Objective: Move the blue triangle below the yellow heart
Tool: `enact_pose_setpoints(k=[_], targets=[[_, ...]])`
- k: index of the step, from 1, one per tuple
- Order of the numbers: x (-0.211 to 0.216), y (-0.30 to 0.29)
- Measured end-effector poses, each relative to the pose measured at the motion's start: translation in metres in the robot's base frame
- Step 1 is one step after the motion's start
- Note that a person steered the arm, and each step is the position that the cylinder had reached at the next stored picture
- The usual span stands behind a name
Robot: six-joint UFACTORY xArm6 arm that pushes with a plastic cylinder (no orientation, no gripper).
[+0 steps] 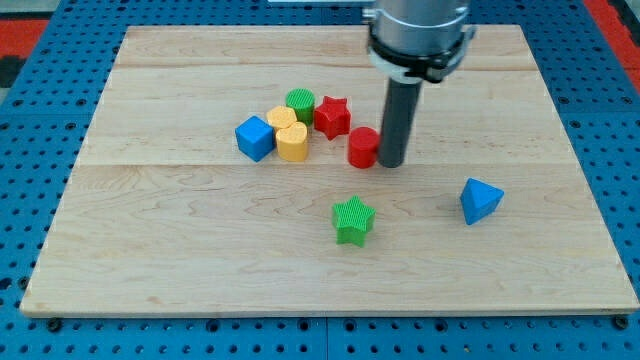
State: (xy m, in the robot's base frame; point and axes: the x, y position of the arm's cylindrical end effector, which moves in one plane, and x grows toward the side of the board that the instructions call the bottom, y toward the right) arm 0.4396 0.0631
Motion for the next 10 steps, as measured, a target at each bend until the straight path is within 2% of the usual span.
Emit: enact_pose_setpoints(k=[2,3,4,5,6,8,9,10], targets=[[-0.002,-0.061],[-0.006,-0.025],[-0.016,0.06],[-0.039,0.121],[-0.03,0.182],[0.072,0.19],[0.105,0.183],[0.09,0.158]])
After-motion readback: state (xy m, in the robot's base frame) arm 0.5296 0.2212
